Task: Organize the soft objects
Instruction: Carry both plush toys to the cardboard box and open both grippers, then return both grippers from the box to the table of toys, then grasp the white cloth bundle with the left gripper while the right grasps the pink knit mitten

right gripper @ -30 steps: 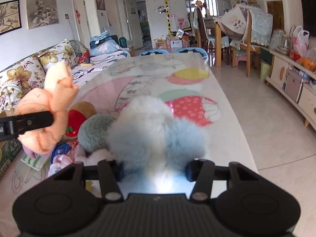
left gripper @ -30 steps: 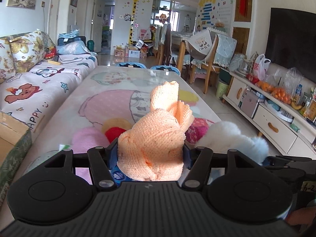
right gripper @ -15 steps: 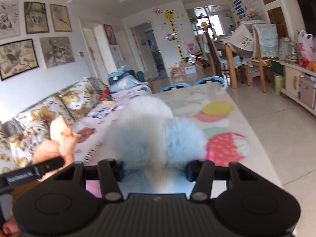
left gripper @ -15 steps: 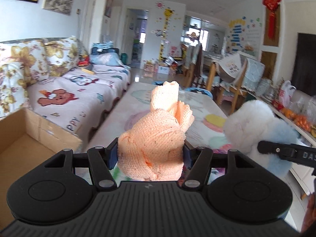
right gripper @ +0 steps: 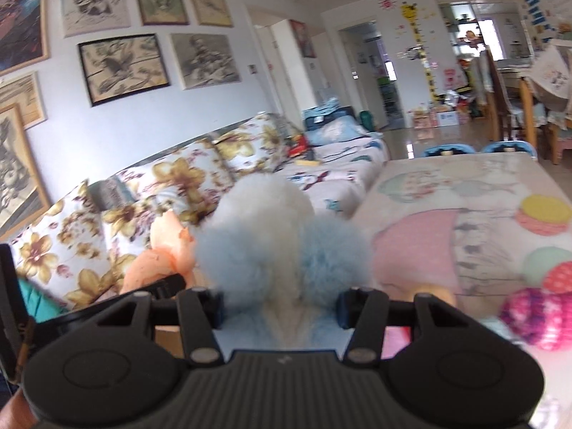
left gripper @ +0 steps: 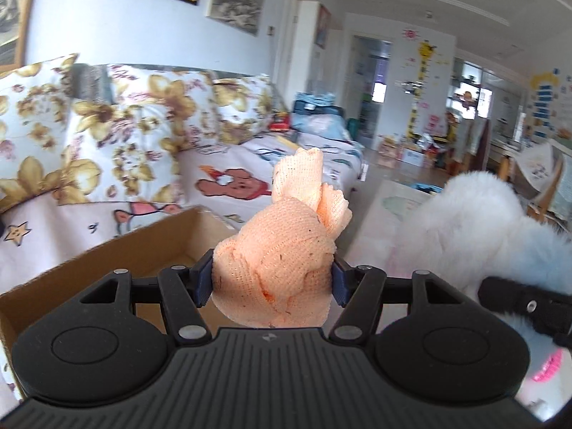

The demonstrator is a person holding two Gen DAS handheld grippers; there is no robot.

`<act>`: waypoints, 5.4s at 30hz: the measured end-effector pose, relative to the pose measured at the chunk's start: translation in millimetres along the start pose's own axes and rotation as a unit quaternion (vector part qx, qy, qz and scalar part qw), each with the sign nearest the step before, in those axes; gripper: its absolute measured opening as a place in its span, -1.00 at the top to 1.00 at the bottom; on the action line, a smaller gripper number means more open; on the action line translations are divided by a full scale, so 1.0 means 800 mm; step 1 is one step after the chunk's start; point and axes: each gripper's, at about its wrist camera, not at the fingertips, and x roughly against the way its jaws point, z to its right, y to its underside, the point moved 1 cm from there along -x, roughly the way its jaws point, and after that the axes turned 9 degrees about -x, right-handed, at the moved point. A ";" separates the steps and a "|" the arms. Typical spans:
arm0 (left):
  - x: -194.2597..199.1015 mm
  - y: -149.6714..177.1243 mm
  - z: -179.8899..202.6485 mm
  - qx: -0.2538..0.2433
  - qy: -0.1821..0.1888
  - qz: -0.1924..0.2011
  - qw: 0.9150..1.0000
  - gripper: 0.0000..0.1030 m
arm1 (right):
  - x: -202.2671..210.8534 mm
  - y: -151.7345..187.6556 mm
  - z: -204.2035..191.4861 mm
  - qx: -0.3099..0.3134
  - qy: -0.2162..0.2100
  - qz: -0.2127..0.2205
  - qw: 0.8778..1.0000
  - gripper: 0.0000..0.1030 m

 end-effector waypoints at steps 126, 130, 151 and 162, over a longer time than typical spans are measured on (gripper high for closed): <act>-0.044 0.109 0.149 -0.315 0.325 -0.020 0.891 -1.00 | 0.028 0.027 0.296 -0.053 0.237 0.006 0.970 -0.98; -0.039 0.122 0.141 -0.314 0.325 -0.025 0.892 -1.00 | 0.011 0.029 0.308 -0.065 0.240 -0.007 0.969 -0.98; -0.033 0.118 0.144 -0.274 0.336 -0.047 0.900 -0.78 | 0.027 0.038 0.297 -0.072 0.220 -0.015 0.973 -0.50; -0.028 0.110 0.136 -0.247 0.337 -0.062 0.906 -0.78 | 0.058 0.040 0.286 -0.084 0.232 -0.006 0.969 -0.46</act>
